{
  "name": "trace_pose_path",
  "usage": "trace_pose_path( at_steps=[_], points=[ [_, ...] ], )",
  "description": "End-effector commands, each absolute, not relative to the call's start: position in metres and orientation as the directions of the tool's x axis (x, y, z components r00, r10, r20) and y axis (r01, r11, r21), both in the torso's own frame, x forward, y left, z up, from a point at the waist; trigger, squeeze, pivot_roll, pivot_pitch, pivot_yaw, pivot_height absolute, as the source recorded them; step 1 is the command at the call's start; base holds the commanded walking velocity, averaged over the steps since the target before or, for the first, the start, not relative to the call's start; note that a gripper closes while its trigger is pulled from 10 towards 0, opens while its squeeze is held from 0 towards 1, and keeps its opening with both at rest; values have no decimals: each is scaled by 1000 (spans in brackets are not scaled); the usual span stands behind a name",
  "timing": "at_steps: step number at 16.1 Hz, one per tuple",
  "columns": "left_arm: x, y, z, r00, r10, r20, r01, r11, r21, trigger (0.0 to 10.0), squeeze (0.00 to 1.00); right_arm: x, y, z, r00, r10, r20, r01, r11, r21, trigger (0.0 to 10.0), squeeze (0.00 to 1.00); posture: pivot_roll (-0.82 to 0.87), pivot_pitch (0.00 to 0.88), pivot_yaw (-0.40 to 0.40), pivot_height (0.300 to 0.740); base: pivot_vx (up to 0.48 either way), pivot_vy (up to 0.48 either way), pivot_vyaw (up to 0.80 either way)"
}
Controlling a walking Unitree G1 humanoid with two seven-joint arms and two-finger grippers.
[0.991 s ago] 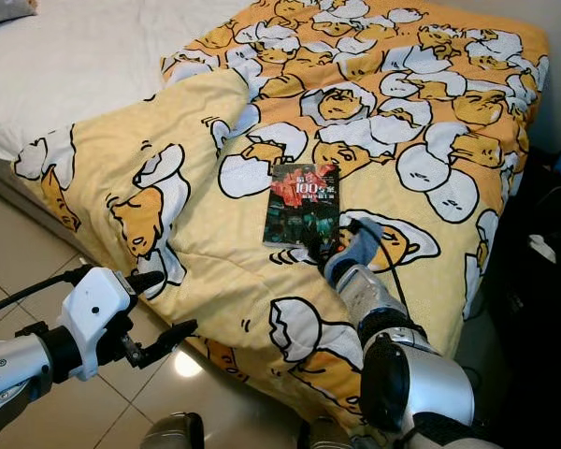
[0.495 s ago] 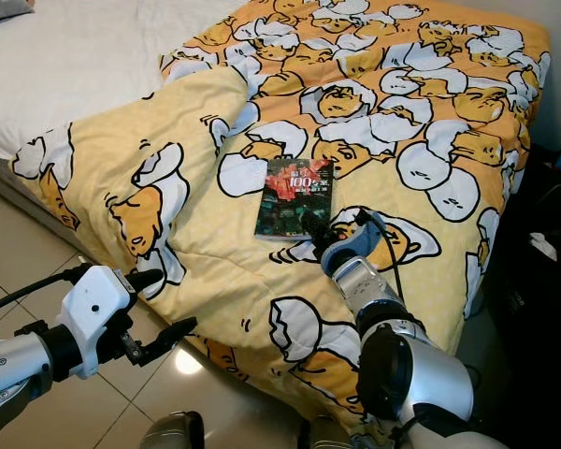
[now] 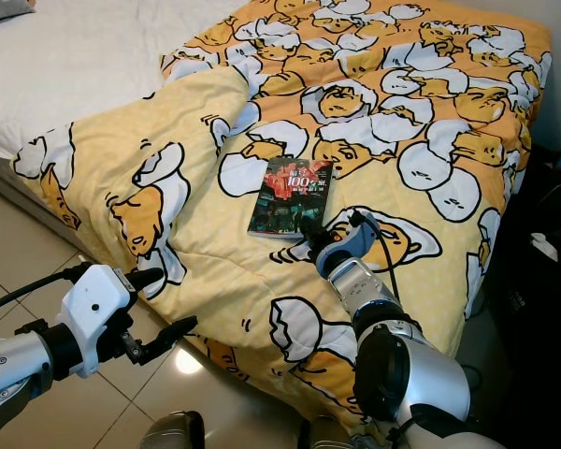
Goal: Clean up the room
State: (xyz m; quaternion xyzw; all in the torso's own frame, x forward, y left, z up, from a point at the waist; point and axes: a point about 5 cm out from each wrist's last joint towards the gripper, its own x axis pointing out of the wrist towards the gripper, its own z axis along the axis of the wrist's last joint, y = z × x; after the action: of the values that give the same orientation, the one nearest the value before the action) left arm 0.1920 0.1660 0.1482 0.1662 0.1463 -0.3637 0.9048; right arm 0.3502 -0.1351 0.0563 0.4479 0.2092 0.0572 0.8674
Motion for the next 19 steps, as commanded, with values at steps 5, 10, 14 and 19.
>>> trace_pose_path(
  at_steps=[5,10,14,19],
  points=[
    [193,166,151,692,-614,-381,711,673,207,10000,478,349,-136,55,902,292,-319,86,601,795,0,0,240,152,12,740,0,0,0],
    [195,164,149,696,-614,-372,707,676,207,10000,482,343,-145,49,900,315,-300,63,589,806,0,0,229,137,-8,740,0,0,0],
    [191,165,147,707,-605,-366,695,689,205,10000,482,315,-173,31,882,375,-285,47,532,846,0,0,188,114,-24,740,0,0,0],
    [192,157,143,699,-624,-350,705,684,190,10000,482,241,-188,22,817,440,-373,69,567,821,0,0,138,96,-33,740,0,0,0]
  ],
)
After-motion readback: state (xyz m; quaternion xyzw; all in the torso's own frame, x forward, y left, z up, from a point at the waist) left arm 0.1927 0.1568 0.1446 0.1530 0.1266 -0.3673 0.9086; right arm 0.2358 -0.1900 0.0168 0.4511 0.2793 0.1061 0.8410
